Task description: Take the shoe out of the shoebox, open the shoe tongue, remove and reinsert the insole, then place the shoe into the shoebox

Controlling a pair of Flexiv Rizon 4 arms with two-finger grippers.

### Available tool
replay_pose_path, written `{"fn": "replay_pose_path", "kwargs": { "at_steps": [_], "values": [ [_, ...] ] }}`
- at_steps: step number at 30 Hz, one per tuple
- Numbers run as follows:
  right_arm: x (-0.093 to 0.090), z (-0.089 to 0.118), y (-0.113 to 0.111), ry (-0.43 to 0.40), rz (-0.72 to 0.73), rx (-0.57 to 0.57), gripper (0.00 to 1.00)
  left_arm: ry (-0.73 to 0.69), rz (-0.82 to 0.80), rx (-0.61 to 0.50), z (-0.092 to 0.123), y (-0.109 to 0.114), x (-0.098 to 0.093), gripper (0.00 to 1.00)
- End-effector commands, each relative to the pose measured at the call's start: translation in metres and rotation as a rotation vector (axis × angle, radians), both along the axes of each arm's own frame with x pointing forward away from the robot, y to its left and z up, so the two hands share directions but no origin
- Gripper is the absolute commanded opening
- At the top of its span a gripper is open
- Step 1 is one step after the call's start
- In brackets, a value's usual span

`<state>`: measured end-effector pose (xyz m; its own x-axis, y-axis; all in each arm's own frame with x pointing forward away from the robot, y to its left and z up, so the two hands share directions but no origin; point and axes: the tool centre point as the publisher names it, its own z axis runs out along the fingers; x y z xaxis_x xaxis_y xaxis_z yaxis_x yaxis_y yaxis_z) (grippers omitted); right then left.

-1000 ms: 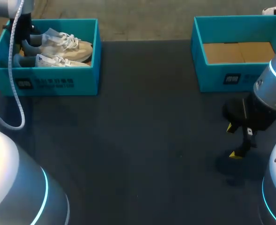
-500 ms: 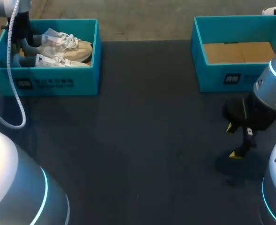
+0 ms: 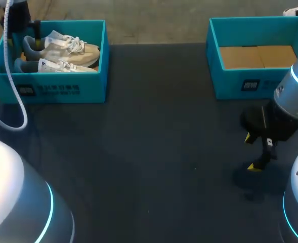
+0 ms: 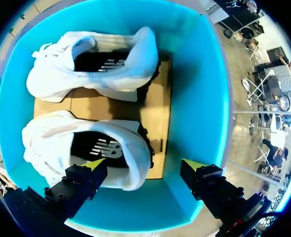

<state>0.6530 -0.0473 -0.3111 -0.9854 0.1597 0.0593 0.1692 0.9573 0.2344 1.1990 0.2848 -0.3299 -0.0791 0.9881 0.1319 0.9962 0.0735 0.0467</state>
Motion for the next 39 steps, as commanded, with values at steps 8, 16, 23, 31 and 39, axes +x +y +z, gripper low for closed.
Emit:
{"fn": "replay_pose_path", "kwargs": {
  "at_steps": [8,16,23,31,39],
  "values": [
    [-0.001,0.0,0.0,-0.003,0.0,0.0,1.0,-0.011,0.0,-0.025,0.045,-0.003,-0.031,1.0],
    [-0.001,0.0,0.0,-0.003,0.0,0.0,1.0,-0.004,-0.011,-0.021,0.071,-0.009,-0.056,1.0],
    [-0.001,0.0,0.0,-0.003,0.0,0.0,1.0,0.014,-0.039,-0.018,0.08,-0.008,-0.089,1.0],
    [-0.001,0.0,0.0,-0.003,0.0,0.0,1.0,0.034,-0.033,-0.04,0.078,0.002,-0.124,1.0],
    [-0.001,0.0,0.0,-0.003,0.0,0.0,1.0,0.025,-0.037,-0.034,0.073,0.005,-0.15,1.0]
  ]
}}
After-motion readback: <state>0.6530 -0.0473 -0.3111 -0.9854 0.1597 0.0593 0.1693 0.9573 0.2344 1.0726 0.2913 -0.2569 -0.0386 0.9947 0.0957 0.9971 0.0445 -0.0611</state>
